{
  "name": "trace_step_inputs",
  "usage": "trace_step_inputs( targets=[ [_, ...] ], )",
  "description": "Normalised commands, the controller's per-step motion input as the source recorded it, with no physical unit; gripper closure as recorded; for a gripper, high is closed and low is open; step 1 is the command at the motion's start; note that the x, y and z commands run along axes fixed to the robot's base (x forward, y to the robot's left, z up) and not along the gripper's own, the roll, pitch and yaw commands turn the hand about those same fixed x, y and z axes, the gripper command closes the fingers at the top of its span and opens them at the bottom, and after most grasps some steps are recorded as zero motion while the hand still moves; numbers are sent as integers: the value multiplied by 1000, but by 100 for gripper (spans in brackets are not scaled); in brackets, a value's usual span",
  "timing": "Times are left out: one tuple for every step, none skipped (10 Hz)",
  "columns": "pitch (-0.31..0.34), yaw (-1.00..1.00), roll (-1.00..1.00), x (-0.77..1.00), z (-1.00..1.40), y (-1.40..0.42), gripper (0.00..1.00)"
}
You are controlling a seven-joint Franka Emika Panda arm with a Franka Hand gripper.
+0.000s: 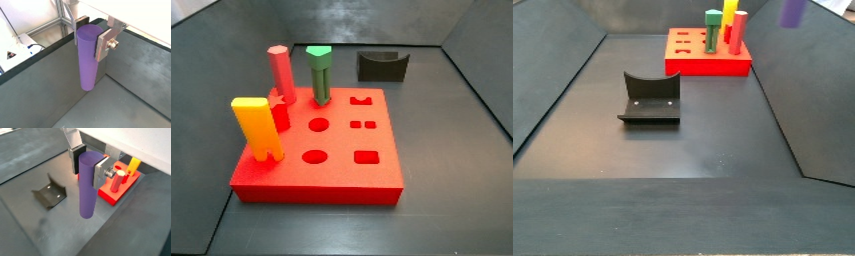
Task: Pick up the round object. Move up. Move to above the board. Insert the round object.
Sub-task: Move to above the board.
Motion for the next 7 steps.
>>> trace_step_inputs(
  targets=[
    [149, -62, 42, 440, -16, -1000, 100],
    [119, -27, 2, 440, -13, -1000, 100],
    [107, -12, 19, 445, -12, -1000, 100],
    [99, -6, -2, 451, -13, -1000, 100],
    [83, 0, -10, 462, -11, -1000, 100],
    [70, 6, 12, 465, -10, -1000, 100],
    [69, 10, 2, 477, -12, -1000, 100]
  ],
)
